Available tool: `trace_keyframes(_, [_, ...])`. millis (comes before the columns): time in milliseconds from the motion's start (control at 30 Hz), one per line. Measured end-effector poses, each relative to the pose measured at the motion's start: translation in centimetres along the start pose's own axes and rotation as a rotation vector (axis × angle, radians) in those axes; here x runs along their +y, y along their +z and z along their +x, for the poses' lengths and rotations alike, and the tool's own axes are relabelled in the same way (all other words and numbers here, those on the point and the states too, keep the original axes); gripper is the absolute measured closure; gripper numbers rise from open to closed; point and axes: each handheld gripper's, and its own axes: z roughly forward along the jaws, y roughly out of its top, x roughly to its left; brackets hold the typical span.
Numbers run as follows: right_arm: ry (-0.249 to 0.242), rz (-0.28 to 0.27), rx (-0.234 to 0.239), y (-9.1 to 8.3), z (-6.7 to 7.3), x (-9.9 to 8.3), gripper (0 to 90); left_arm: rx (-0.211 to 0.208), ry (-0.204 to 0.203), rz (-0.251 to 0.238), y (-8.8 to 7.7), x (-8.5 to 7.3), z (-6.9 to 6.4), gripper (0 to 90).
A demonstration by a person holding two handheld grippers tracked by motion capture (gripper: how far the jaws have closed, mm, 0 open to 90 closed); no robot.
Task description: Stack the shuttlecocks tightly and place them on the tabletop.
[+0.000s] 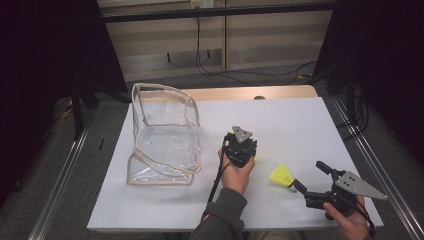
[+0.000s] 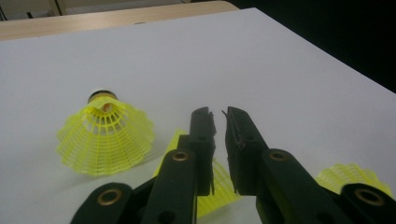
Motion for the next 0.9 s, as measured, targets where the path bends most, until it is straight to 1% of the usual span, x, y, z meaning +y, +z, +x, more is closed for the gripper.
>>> trace_keyframes(33, [0.0, 0.0, 0.0, 0.0, 0.0, 0.0, 2.1, 0.013, 0.004, -0.012, 0.0, 0.0, 0.1, 76.8])
trace_keyframes(67, [-0.002, 0.0, 0.0, 0.0, 0.0, 0.0, 2.1, 0.017, 0.009, -0.011, -0.1, 0.1, 0.2, 75.0])
trace_keyframes(100, [-0.002, 0.001, -0.001, 0.0, 0.0, 0.0, 2.1, 0.022, 0.004, -0.011, -0.1, 0.1, 0.3, 73.3])
trace_keyframes(167, [0.0, 0.001, -0.003, 0.0, 0.0, 0.0, 2.1, 0.038, 0.017, -0.004, 0.2, 0.0, 0.4, 64.9])
trace_keyframes(233, [0.003, 0.0, -0.002, 0.0, 0.0, 0.0, 2.1, 0.075, 0.025, -0.002, 0.5, -0.2, 0.5, 55.8])
trace_keyframes(300, [0.0, 0.0, -0.001, 0.0, 0.0, 0.0, 2.1, 0.068, 0.027, -0.006, 0.9, -0.3, 0.5, 54.2])
trace_keyframes(333, [0.002, -0.001, -0.001, 0.0, 0.0, 0.0, 2.1, 0.082, 0.04, -0.002, 1.0, -0.4, 0.4, 53.0])
trace_keyframes(367, [0.0, -0.002, 0.0, 0.0, 0.0, 0.0, 2.1, 0.093, 0.058, 0.0, 1.1, -0.4, 0.3, 53.2])
trace_keyframes(400, [0.001, -0.003, -0.001, 0.0, 0.0, 0.0, 2.1, 0.089, 0.05, -0.001, 1.3, -0.5, 0.2, 53.0])
trace_keyframes(433, [-0.002, -0.001, -0.002, 0.0, -0.1, 0.0, 2.1, 0.09, 0.048, 0.011, 1.5, -0.7, 0.3, 53.1])
trace_keyframes(467, [0.001, 0.0, 0.0, 0.0, -0.1, 0.0, 2.1, 0.095, 0.042, 0.021, 1.6, -0.8, 0.3, 55.1])
trace_keyframes(567, [0.005, -0.002, -0.001, -0.1, -0.1, 0.0, 2.1, 0.081, 0.025, 0.029, 1.8, -1.3, 0.5, 56.8])
trace_keyframes(600, [-0.002, -0.001, -0.001, -0.1, -0.1, 0.0, 2.1, 0.085, 0.036, 0.038, 1.8, -1.4, 0.6, 57.8])
trace_keyframes(667, [0.004, -0.005, -0.002, -0.1, -0.1, 0.0, 2.1, 0.09, 0.041, 0.047, 1.7, -1.4, 0.6, 62.2])
trace_keyframes(700, [0.004, -0.005, -0.003, -0.1, -0.2, 0.0, 2.1, 0.091, 0.045, 0.045, 1.6, -1.4, 0.7, 63.1])
trace_keyframes(733, [0.004, -0.006, -0.002, -0.1, -0.2, 0.0, 2.1, 0.091, 0.041, 0.038, 1.5, -1.4, 0.8, 64.6])
trace_keyframes(800, [-0.001, -0.005, -0.001, -0.2, -0.2, 0.0, 2.1, 0.1, 0.046, 0.036, 1.2, -1.3, 1.1, 68.2])
trace_keyframes(867, [0.004, -0.007, -0.002, -0.2, -0.2, 0.0, 2.1, 0.093, 0.037, 0.028, 0.9, -1.2, 1.4, 73.8])
trace_keyframes(900, [0.001, -0.004, -0.005, -0.1, -0.2, 0.0, 2.1, 0.099, 0.032, 0.028, 0.7, -1.1, 1.5, 75.8])
